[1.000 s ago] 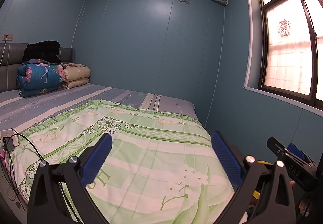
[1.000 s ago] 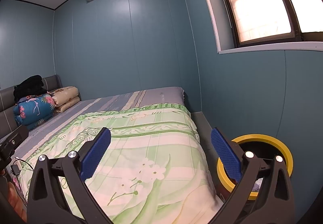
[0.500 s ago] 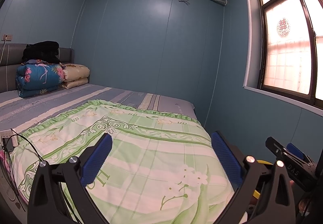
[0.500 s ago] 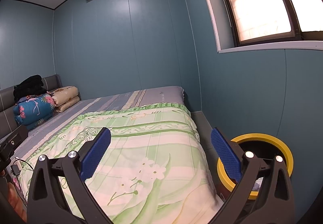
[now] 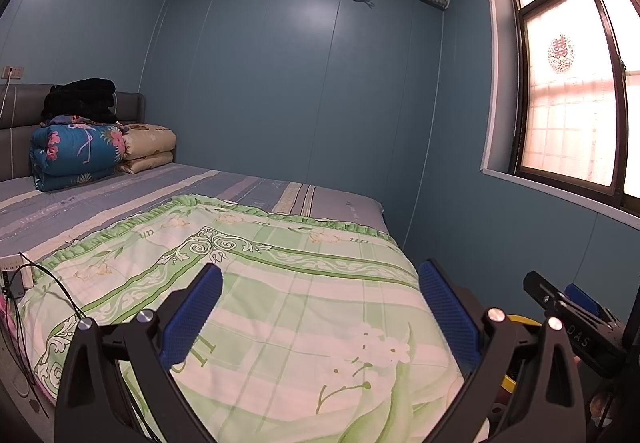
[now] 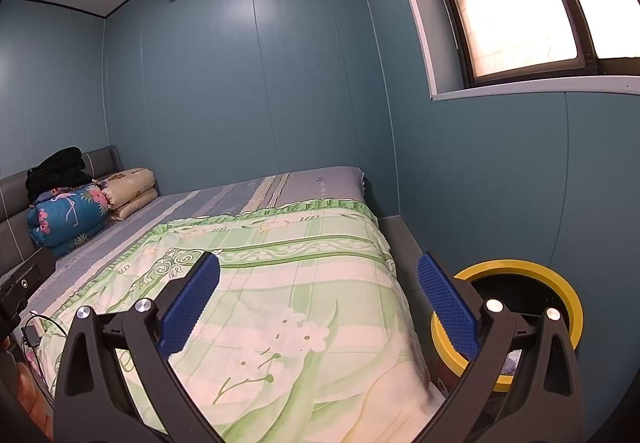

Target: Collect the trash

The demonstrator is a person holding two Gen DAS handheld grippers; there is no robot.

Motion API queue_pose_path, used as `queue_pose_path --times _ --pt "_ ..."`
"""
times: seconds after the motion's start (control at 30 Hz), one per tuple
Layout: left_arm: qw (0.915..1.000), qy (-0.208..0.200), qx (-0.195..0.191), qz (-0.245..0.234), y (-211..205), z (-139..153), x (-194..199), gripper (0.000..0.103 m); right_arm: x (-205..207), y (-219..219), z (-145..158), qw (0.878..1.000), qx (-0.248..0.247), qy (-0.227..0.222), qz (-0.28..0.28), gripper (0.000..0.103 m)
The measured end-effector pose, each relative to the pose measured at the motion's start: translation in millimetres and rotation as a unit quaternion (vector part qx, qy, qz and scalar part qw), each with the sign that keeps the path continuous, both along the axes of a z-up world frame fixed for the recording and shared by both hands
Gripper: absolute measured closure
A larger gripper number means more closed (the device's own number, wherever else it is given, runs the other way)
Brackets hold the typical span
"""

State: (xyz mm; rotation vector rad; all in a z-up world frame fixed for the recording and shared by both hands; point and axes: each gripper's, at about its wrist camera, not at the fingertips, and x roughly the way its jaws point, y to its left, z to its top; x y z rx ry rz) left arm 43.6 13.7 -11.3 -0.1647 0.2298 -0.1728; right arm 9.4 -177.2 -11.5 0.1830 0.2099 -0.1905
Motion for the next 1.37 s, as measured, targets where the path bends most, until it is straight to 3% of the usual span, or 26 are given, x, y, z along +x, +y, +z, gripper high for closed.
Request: queue_pose_path --times 1.37 --pt "0.9999 0.013 -0.006 -0.009 8 -6 12 0.008 8 2 -3 1.000 0.012 0.021 0.002 0.008"
